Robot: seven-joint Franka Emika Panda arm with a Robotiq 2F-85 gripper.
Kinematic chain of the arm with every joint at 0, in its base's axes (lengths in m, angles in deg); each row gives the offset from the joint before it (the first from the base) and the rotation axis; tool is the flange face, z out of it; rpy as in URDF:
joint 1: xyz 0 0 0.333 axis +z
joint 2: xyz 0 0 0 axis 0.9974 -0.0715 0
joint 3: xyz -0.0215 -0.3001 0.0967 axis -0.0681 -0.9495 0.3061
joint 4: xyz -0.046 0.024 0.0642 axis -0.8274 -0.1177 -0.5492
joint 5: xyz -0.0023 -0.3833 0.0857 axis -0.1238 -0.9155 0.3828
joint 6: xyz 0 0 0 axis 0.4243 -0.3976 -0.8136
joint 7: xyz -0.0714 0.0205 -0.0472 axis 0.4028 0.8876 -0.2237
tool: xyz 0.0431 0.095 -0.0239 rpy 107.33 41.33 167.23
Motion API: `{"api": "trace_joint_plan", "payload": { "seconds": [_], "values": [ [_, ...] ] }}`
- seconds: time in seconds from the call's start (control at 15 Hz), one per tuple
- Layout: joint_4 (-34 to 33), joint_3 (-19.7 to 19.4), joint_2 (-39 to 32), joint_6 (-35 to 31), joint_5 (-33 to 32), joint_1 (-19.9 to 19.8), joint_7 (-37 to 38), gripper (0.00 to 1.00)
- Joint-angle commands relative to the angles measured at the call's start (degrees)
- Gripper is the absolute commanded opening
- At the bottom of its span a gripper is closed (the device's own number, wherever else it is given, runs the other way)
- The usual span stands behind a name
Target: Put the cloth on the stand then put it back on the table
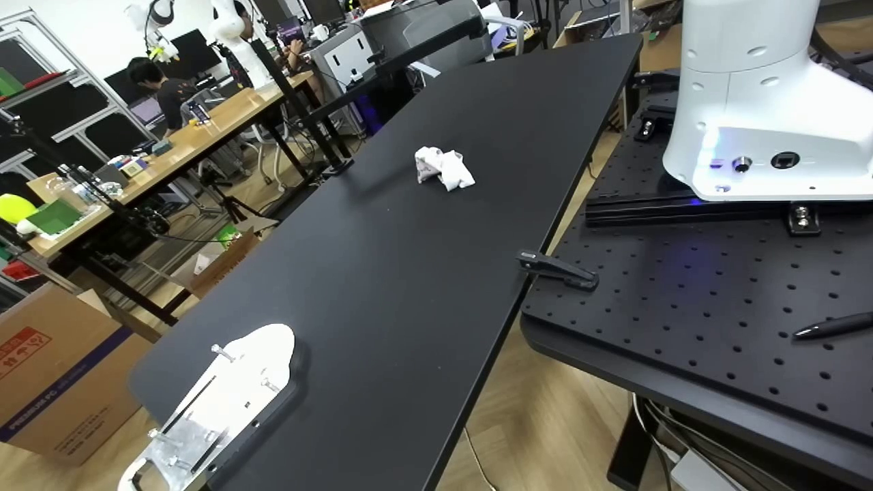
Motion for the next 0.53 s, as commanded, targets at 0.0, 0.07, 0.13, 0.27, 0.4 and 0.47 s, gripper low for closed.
{"api": "trace_joint_plan", "payload": {
  "seconds": [0.0, 0.07, 0.13, 0.27, 0.4, 0.47],
  "values": [
    [-0.1, 3.0, -4.2, -3.4, -1.3, 3.6, 5.2, 1.00],
    [0.1, 4.0, -5.4, -5.5, -1.6, 4.6, 5.8, 1.00],
    [0.2, 4.9, -6.6, -7.8, -1.8, 5.6, 6.7, 1.00],
    [1.7, 6.7, -8.2, -17.9, -2.4, 7.4, 11.9, 1.00],
    [2.6, 8.0, -10.4, -25.7, -1.8, 8.6, 17.5, 1.00],
    [3.3, 8.5, -11.5, -28.4, -0.7, 9.2, 20.2, 1.00]
  ]
}}
